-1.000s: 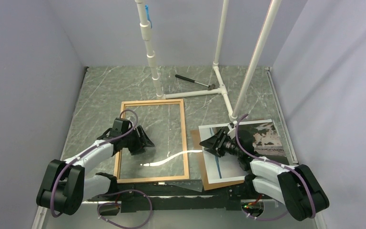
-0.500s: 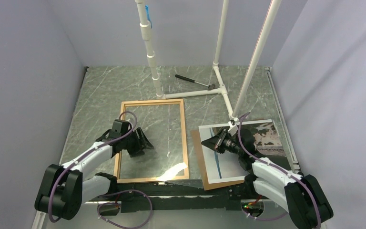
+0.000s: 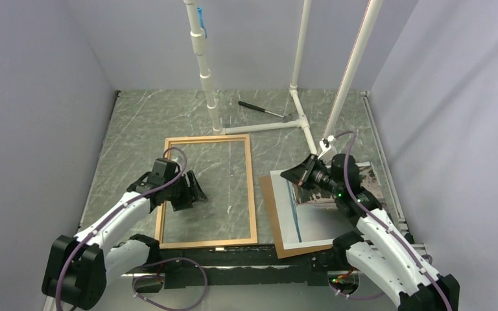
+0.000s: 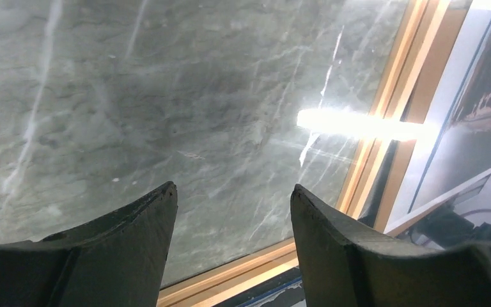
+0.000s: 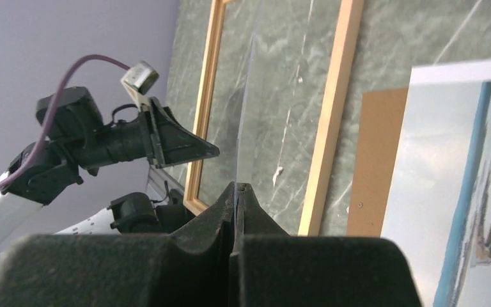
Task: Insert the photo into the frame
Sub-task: Pick up the photo frame item at the center of the board, then move the photo frame to the center of the board.
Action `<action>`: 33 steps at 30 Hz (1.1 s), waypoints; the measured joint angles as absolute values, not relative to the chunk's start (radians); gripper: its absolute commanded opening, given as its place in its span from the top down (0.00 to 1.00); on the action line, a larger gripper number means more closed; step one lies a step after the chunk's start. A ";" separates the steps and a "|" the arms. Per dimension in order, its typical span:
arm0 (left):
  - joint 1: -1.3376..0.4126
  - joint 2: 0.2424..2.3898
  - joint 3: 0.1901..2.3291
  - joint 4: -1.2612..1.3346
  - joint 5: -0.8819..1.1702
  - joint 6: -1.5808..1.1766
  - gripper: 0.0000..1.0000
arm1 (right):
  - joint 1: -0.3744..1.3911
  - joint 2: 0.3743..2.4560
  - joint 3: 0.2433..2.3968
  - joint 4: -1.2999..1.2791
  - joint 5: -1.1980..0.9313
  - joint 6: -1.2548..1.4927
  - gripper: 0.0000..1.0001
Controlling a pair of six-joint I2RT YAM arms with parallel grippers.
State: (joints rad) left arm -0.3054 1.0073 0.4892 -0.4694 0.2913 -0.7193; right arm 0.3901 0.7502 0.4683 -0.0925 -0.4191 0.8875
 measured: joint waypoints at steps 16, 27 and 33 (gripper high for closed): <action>-0.583 1.510 0.847 -0.325 0.295 -0.772 0.35 | 0.390 0.685 1.005 -0.668 -0.180 0.658 1.00; -0.730 1.807 1.075 -0.294 0.290 -0.800 0.50 | 0.390 0.655 1.085 -0.824 -0.043 0.628 1.00; -0.772 1.868 1.153 -0.339 0.255 -0.796 0.68 | 0.390 0.660 1.095 -0.850 -0.025 0.624 1.00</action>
